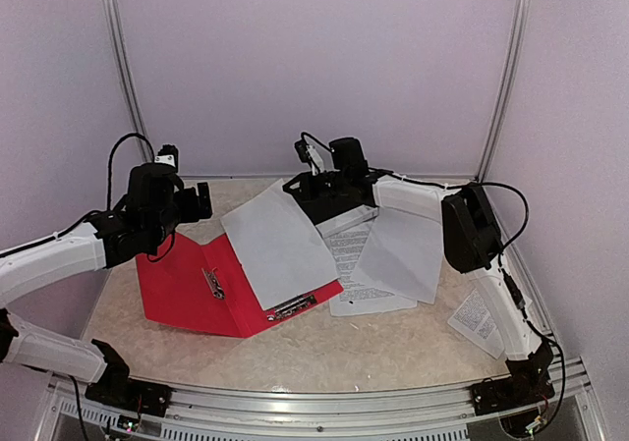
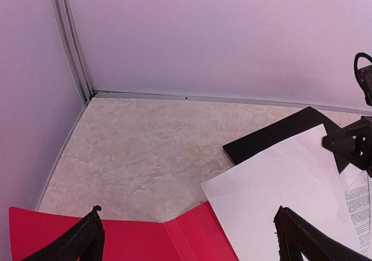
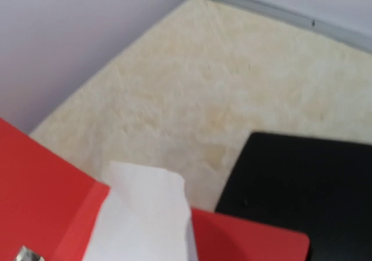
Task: Put the files into the folder
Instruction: Place the file in the spring clip on the folder.
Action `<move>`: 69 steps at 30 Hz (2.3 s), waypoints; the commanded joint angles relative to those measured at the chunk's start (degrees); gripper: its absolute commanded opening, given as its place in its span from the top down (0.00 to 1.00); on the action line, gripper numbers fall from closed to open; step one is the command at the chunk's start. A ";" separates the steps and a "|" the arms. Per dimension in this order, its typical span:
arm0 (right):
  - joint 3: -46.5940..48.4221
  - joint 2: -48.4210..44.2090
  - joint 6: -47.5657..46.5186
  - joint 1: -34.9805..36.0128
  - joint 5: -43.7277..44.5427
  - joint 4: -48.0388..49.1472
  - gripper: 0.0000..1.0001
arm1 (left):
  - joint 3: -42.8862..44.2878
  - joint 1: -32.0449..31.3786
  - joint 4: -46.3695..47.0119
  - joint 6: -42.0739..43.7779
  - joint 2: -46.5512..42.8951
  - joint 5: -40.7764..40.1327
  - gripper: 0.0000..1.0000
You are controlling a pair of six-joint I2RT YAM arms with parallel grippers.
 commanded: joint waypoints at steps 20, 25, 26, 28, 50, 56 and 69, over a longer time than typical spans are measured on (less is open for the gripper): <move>7.31 6.01 -1.56 -0.21 -5.38 -12.25 1.00 | 1.26 -0.32 -0.20 0.92 2.17 0.33 0.01; 6.79 5.96 -1.43 0.17 -5.17 -11.66 1.00 | 1.47 -0.41 -0.37 0.90 2.44 0.50 0.01; 6.90 6.07 -1.17 0.33 -5.25 -11.37 1.00 | 1.59 -0.41 -0.38 0.90 2.45 0.44 0.01; 7.25 6.31 -0.67 0.40 -5.34 -10.70 1.00 | 1.55 -0.49 -0.38 0.90 2.58 0.42 0.01; 13.04 9.50 6.94 0.56 -4.77 -4.75 1.00 | 1.98 -0.67 -0.30 1.48 3.50 0.07 0.01; 13.01 10.31 5.28 0.93 -6.61 -8.09 1.00 | 2.10 -0.58 -0.29 1.68 3.90 -0.15 0.01; 13.86 10.40 0.52 0.97 -6.52 -13.90 1.00 | 2.58 -0.67 -0.36 1.51 4.83 0.33 0.01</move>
